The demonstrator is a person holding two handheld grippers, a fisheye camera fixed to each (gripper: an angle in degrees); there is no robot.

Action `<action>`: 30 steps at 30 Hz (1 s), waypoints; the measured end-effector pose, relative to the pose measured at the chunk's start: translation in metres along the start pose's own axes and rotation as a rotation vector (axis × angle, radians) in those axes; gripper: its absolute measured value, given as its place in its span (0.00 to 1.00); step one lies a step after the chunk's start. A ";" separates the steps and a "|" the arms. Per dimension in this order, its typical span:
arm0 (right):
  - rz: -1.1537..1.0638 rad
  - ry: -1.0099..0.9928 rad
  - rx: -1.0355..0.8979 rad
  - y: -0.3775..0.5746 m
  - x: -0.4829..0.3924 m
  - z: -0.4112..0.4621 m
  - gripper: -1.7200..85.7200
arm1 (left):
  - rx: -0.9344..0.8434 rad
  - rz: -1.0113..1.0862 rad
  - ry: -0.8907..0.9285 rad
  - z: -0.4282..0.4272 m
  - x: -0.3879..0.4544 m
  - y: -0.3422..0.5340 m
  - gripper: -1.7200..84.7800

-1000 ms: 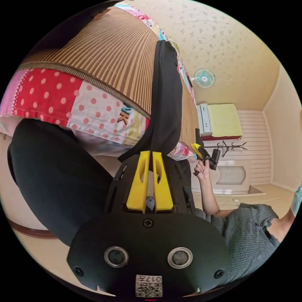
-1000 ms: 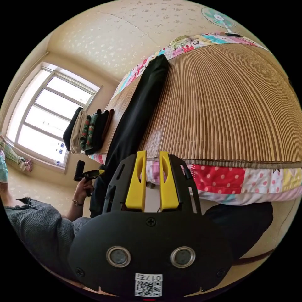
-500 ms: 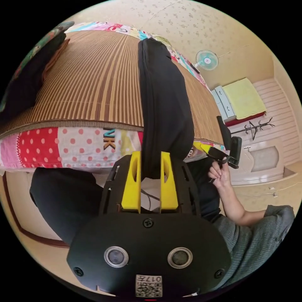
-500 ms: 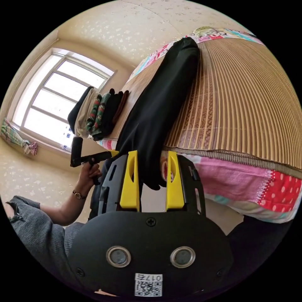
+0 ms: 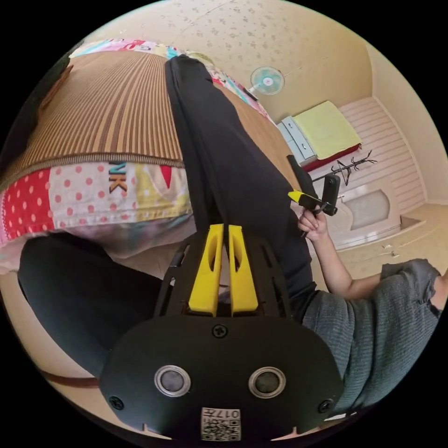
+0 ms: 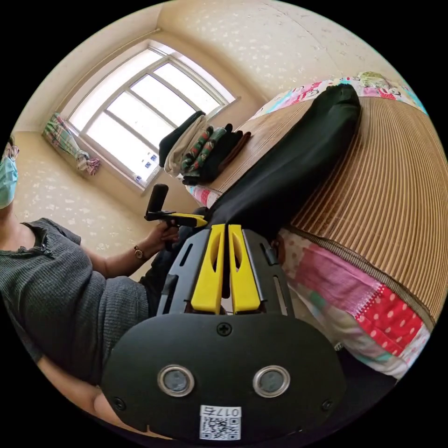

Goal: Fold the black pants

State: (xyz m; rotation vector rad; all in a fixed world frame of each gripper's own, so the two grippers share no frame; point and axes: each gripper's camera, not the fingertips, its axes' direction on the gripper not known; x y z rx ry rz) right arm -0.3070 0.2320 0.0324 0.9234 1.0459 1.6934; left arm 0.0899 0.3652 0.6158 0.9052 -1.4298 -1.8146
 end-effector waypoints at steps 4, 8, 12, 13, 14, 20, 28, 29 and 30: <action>0.195 0.125 -0.242 0.026 0.037 0.023 0.04 | -0.042 -0.125 -0.043 0.015 -0.010 0.020 0.02; 0.199 0.089 -0.212 0.045 0.033 0.030 0.04 | 0.095 -0.109 -0.012 -0.008 -0.004 0.018 0.02; 0.233 -0.005 -0.047 0.055 0.034 0.013 0.05 | 0.100 -0.037 0.003 -0.004 0.006 -0.007 0.10; 0.227 0.003 -0.024 0.056 0.032 0.009 0.05 | 0.101 -0.025 -0.005 -0.001 0.008 -0.012 0.10; 0.223 0.007 -0.020 0.056 0.032 0.007 0.06 | 0.106 -0.007 -0.031 0.004 0.012 -0.019 0.11; 0.094 -0.050 -0.018 0.064 0.029 0.000 0.07 | 0.224 -0.027 -0.111 0.025 0.012 -0.030 0.12; 0.104 -0.203 0.070 0.080 0.053 -0.021 0.07 | 0.157 -0.106 -0.084 0.024 -0.011 -0.039 0.02; 0.106 -0.204 0.073 0.080 0.054 -0.022 0.07 | 0.149 -0.097 -0.076 0.019 -0.011 -0.040 0.02; 0.115 -0.215 0.076 0.082 0.056 -0.023 0.07 | 0.147 -0.071 -0.065 0.015 -0.009 -0.042 0.01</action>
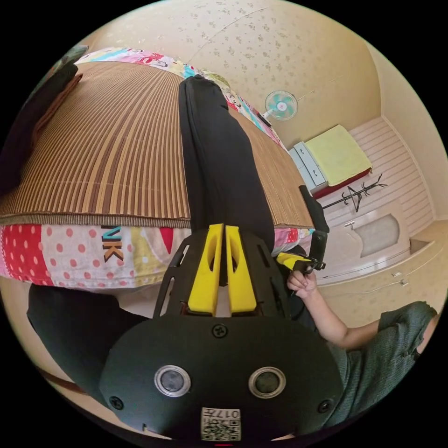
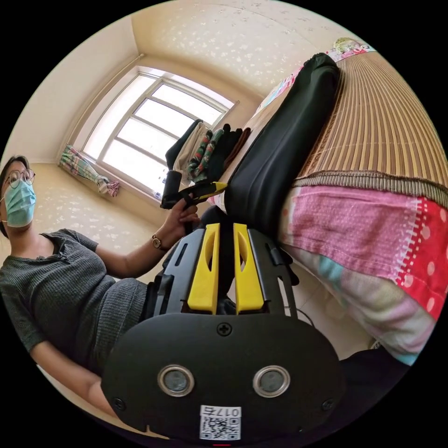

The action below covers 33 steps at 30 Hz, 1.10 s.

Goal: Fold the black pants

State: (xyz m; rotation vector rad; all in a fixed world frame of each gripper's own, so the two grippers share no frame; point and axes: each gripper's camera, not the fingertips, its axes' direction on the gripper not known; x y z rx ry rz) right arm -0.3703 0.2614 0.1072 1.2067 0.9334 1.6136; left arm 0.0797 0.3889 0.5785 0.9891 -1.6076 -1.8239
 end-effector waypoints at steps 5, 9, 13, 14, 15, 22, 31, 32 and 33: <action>-0.001 -0.080 0.002 0.002 0.007 -0.008 0.08 | 0.033 0.029 0.069 -0.008 0.000 -0.004 0.03; -0.012 -0.068 -0.004 0.004 0.007 -0.015 0.09 | 0.062 -0.035 0.070 -0.007 -0.013 -0.012 0.13; -0.002 -0.114 0.017 0.008 0.010 -0.024 0.09 | 0.069 -0.052 0.095 -0.005 -0.023 -0.016 0.13; -0.007 -0.123 0.023 0.009 0.010 -0.026 0.09 | 0.070 -0.060 0.099 -0.004 -0.025 -0.016 0.13; -0.014 -0.140 0.035 0.009 0.010 -0.029 0.09 | 0.071 -0.069 0.098 -0.003 -0.028 -0.016 0.13; -0.008 -0.187 0.035 0.010 0.016 -0.037 0.09 | 0.105 -0.126 0.150 -0.005 -0.040 -0.012 0.12; 0.014 -0.233 0.082 0.013 0.028 -0.051 0.09 | 0.150 -0.130 0.107 -0.016 -0.037 -0.009 0.12; 0.015 -0.234 0.083 0.013 0.028 -0.051 0.09 | 0.165 -0.122 0.083 -0.018 -0.034 -0.007 0.12; 0.017 -0.230 0.084 0.013 0.029 -0.052 0.09 | 0.174 -0.115 0.060 -0.019 -0.031 -0.005 0.12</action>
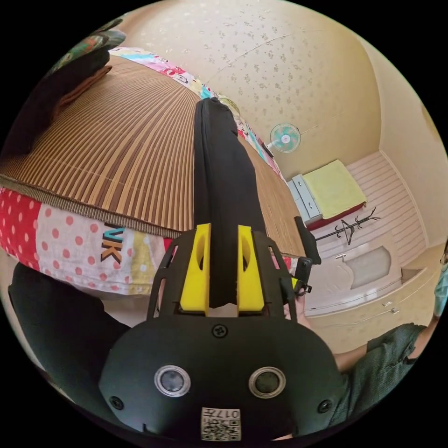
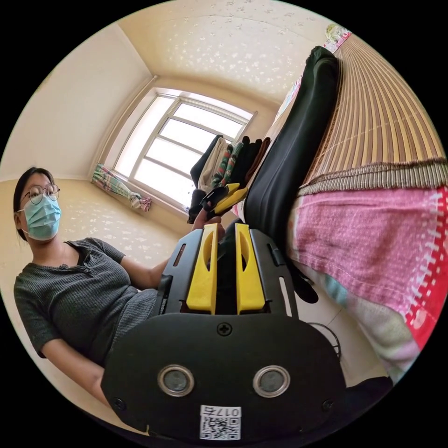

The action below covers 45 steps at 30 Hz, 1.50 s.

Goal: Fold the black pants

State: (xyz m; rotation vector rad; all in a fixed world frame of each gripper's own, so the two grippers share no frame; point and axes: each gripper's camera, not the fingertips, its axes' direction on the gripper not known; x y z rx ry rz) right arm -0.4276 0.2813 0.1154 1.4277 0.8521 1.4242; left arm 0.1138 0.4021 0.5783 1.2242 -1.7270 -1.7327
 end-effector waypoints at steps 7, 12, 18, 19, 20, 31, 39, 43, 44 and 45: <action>0.008 0.009 -0.028 -0.001 0.004 0.002 0.10 | -0.042 0.065 -0.067 0.018 0.014 0.010 0.12; 0.017 0.016 -0.029 -0.001 0.008 0.001 0.10 | -0.032 0.040 -0.065 0.013 0.016 0.008 0.05; 0.020 0.000 0.003 0.001 0.012 -0.004 0.10 | 0.070 0.119 -0.023 -0.029 0.037 0.003 0.02; 0.028 0.003 0.002 0.001 0.014 -0.003 0.10 | 0.063 0.107 -0.060 -0.029 0.034 0.003 0.02; 0.031 0.004 0.002 0.001 0.015 -0.003 0.10 | 0.028 0.075 -0.122 -0.023 0.024 0.003 0.03; 0.074 0.063 0.103 0.008 0.025 -0.010 0.11 | -0.057 0.040 -0.096 -0.002 -0.002 0.017 0.09; 0.082 0.020 0.049 0.008 0.035 0.016 0.11 | -0.106 0.065 -0.139 0.020 0.005 -0.001 0.05; 0.097 0.038 0.056 0.014 0.035 0.024 0.11 | -0.066 0.090 -0.164 0.020 0.007 0.012 0.02; 0.102 0.037 0.061 0.015 0.035 0.024 0.11 | -0.053 0.093 -0.161 0.020 0.006 0.016 0.02; 0.110 0.046 0.068 0.017 0.034 0.027 0.11 | -0.043 0.103 -0.161 0.019 0.006 0.018 0.02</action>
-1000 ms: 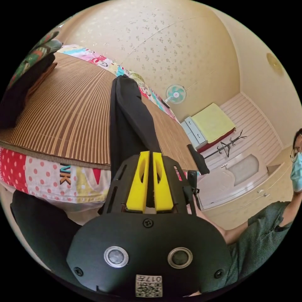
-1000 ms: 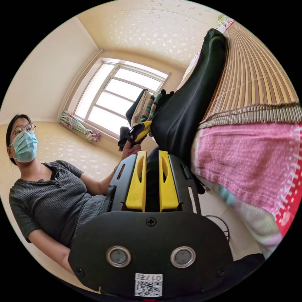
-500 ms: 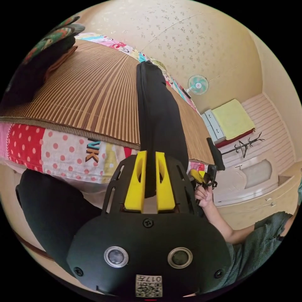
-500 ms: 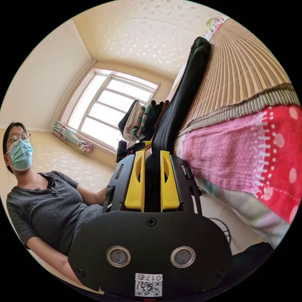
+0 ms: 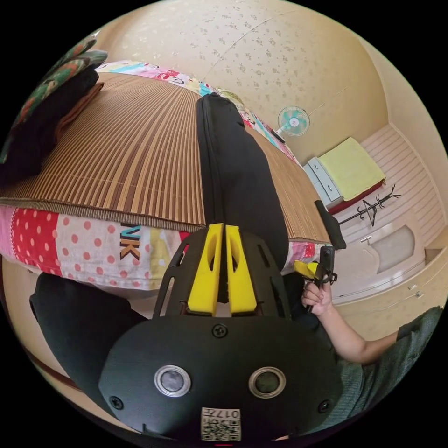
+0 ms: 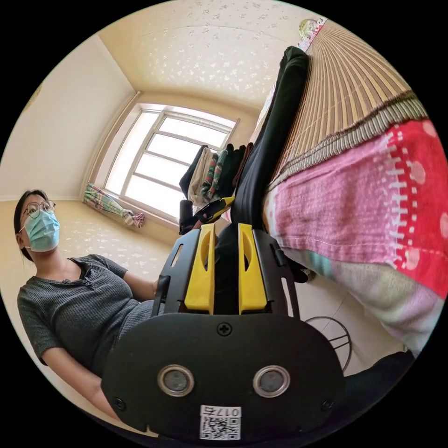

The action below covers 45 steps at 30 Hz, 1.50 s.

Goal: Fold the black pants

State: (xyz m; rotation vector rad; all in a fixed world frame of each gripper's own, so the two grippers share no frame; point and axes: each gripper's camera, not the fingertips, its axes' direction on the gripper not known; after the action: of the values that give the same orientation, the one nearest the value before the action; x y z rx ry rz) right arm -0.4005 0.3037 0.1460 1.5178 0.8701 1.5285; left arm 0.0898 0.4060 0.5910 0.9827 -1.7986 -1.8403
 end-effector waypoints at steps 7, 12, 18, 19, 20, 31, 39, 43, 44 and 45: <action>-0.083 0.239 -0.054 -0.019 -0.049 0.046 0.12 | 0.052 0.119 -0.007 -0.006 0.011 0.018 0.10; -0.174 0.354 -0.076 -0.090 -0.076 0.098 0.12 | 0.035 0.136 -0.021 -0.006 0.018 0.020 0.13; -0.143 0.593 -0.088 -0.222 -0.062 0.188 0.16 | -0.050 0.143 0.033 -0.004 0.004 0.007 0.11; -0.126 0.615 -0.078 -0.248 -0.055 0.206 0.16 | -0.055 0.142 0.038 -0.004 0.002 0.005 0.11; -0.113 0.624 -0.076 -0.261 -0.050 0.215 0.17 | -0.064 0.135 0.054 -0.005 -0.001 0.003 0.11; -0.003 1.030 -0.097 -0.398 0.031 0.349 0.12 | -0.087 0.106 0.065 -0.010 -0.006 0.001 0.10; -0.111 1.297 -0.009 -0.389 -0.002 0.404 0.05 | -0.117 0.113 0.211 -0.023 -0.023 -0.005 0.01; -0.164 1.244 0.070 -0.381 -0.013 0.410 0.05 | -0.050 0.078 0.143 -0.042 -0.034 -0.003 0.01; -0.154 1.221 0.062 -0.381 -0.008 0.410 0.05 | -0.051 0.052 0.156 -0.042 -0.039 -0.004 0.02; -0.120 1.178 0.042 -0.383 0.005 0.408 0.05 | -0.065 0.037 0.180 -0.039 -0.043 -0.006 0.03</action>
State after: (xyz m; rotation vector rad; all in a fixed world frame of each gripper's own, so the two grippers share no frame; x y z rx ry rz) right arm 0.0332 0.4540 -0.1745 0.4291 1.5748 2.2956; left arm 0.1474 0.4094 0.5970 1.0482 -1.6302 -1.7183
